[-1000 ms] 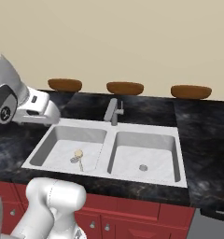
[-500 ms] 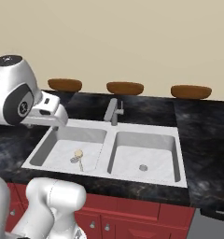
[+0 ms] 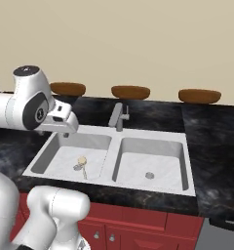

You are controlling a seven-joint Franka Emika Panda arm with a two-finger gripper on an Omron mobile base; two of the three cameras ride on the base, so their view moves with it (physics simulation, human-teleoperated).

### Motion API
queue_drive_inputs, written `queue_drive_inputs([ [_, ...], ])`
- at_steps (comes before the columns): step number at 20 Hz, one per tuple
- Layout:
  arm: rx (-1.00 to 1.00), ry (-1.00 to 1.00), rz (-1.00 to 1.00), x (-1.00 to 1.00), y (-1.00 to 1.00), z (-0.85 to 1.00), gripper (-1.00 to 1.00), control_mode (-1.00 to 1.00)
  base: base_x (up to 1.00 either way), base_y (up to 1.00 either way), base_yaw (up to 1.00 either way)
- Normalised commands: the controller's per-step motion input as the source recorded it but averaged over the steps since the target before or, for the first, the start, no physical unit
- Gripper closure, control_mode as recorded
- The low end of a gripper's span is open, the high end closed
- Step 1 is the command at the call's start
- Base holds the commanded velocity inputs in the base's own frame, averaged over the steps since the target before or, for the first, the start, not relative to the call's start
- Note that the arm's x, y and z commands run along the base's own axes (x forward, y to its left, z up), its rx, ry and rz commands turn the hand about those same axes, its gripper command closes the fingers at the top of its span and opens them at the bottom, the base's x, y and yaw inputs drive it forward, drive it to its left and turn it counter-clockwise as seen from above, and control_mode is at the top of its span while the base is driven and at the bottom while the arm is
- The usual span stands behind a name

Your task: Pick up the bar soap and dish brush from the sink, and place them back in the cabinet, and close the cabinet door.

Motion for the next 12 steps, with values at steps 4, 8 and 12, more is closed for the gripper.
queue_drive_inputs([
  [4,0.00,0.00,0.00,0.42,0.00,-0.32,-1.00,-1.00,0.00,0.00,0.00],
  [8,0.00,0.00,0.00,0.37,0.00,-0.37,-1.00,-1.00,0.00,0.00,0.00],
  [12,0.00,0.00,0.00,0.29,0.01,-0.31,-1.00,-1.00,0.00,0.00,0.00],
])
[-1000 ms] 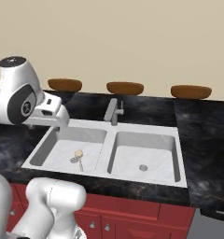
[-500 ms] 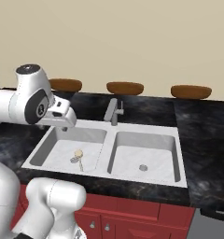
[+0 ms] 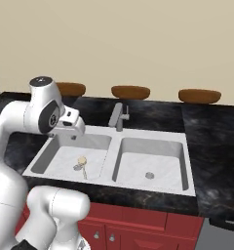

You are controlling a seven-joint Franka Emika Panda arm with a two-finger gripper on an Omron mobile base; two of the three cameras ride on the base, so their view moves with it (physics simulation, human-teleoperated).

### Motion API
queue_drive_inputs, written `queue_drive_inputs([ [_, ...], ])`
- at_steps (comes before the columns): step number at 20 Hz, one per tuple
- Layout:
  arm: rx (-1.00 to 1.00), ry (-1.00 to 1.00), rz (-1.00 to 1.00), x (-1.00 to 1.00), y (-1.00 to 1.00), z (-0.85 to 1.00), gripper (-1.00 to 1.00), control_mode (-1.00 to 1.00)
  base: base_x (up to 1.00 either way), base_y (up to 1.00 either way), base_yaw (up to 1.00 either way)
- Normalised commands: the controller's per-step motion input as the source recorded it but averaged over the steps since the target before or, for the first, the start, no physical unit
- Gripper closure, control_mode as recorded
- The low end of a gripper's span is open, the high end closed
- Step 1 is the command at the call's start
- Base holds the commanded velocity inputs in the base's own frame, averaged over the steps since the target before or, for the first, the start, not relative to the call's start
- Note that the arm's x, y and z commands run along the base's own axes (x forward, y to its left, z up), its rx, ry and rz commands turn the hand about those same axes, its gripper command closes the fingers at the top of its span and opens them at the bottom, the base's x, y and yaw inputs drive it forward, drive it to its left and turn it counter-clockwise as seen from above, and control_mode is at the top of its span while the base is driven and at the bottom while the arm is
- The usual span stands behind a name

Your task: Pick up the bar soap and dish brush from the sink, and place them back in the cabinet, and close the cabinet door.

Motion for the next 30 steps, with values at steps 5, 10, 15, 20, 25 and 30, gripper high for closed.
queue_drive_inputs([
  [5,0.00,0.00,0.00,0.28,0.01,-0.29,-1.00,-1.00,0.00,0.00,0.00],
  [10,0.00,0.00,0.00,0.29,0.03,-0.23,-1.00,-1.00,0.00,0.00,0.00],
  [15,0.00,0.00,0.00,0.31,0.06,-0.21,-1.00,-1.00,0.00,0.00,0.00],
  [20,0.00,0.00,0.00,0.23,0.08,-0.19,-1.00,-1.00,0.00,0.00,0.00],
  [25,0.00,0.00,0.00,0.29,0.01,-0.19,-1.00,-1.00,0.00,0.00,0.00],
  [30,0.00,0.00,0.00,0.32,0.00,-0.22,-1.00,-1.00,0.00,0.00,0.00],
])
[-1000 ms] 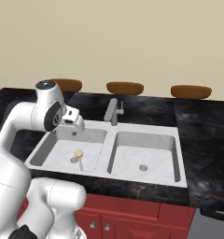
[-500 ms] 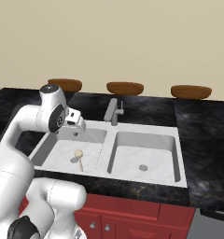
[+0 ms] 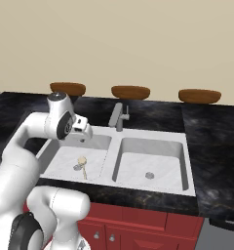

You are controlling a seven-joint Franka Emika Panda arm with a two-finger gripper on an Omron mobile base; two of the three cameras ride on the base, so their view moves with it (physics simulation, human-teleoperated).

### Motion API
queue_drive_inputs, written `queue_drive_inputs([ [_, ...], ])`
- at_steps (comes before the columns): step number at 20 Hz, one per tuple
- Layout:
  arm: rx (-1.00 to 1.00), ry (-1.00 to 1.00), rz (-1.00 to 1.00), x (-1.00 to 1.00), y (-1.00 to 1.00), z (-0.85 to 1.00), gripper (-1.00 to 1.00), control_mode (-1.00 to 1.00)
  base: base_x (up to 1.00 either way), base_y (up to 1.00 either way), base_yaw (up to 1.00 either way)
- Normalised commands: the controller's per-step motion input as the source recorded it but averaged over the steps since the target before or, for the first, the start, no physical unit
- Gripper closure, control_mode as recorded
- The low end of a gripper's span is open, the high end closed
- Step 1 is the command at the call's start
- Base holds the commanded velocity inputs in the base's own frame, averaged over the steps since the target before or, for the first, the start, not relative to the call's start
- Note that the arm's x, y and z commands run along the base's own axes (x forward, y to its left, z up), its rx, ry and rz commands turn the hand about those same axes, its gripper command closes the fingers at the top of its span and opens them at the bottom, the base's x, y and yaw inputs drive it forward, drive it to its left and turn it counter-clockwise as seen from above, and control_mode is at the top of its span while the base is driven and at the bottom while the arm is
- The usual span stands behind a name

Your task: Pick up the bar soap and dish brush from the sink, and place them back in the cabinet, and close the cabinet door.

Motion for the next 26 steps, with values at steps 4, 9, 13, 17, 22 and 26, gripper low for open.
queue_drive_inputs([
  [4,0.00,0.00,0.00,0.14,0.00,-0.31,-1.00,-1.00,0.00,0.00,0.00],
  [9,0.00,0.00,0.00,0.12,0.00,-0.28,-1.00,-1.00,0.00,0.00,0.00],
  [13,0.00,0.00,0.00,0.03,0.00,-0.24,-1.00,-1.00,0.00,0.00,0.00],
  [17,0.00,0.00,0.00,0.02,0.00,-0.27,-1.00,-1.00,0.00,0.00,0.00],
  [22,0.00,0.00,0.00,0.05,0.01,-0.24,-1.00,-1.00,0.00,0.00,0.00],
  [26,0.00,0.00,0.00,0.01,0.09,-0.21,-1.00,-1.00,0.00,0.00,0.00],
])
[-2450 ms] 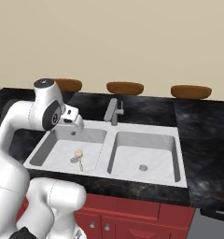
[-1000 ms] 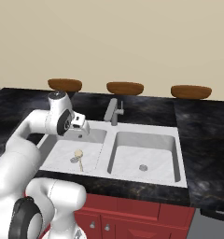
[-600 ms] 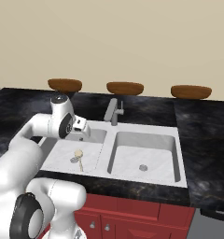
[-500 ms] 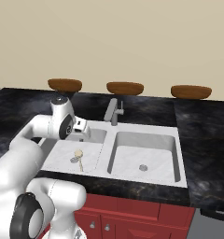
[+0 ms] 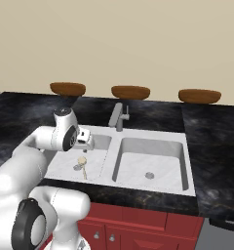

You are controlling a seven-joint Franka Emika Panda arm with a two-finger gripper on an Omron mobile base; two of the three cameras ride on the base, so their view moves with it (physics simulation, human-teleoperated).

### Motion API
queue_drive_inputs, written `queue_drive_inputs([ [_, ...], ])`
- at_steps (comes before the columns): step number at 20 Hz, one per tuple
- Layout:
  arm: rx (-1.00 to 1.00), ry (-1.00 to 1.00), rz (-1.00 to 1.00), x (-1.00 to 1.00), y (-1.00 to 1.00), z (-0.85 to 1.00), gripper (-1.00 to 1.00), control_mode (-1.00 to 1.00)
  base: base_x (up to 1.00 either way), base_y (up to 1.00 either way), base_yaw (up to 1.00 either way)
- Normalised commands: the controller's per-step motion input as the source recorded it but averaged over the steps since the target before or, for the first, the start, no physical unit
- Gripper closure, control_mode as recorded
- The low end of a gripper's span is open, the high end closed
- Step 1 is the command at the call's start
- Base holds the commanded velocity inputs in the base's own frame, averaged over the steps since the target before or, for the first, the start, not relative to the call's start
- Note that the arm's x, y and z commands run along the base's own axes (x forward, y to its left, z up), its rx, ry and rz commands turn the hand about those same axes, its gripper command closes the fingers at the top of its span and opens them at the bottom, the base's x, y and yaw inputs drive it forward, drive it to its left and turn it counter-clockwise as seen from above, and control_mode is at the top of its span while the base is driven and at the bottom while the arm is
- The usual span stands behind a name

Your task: Pick up the bar soap and dish brush from the sink, and place them back in the cabinet, and close the cabinet door.

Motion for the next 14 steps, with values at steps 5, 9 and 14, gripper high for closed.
queue_drive_inputs([
  [5,0.00,0.00,0.00,0.03,0.13,-0.23,-1.00,-1.00,0.00,0.00,0.00],
  [9,0.00,0.00,0.00,0.04,0.10,-0.22,-1.00,-1.00,0.00,0.00,0.00],
  [14,0.00,0.00,0.00,0.04,0.05,-0.19,-1.00,-1.00,0.00,0.00,0.00],
])
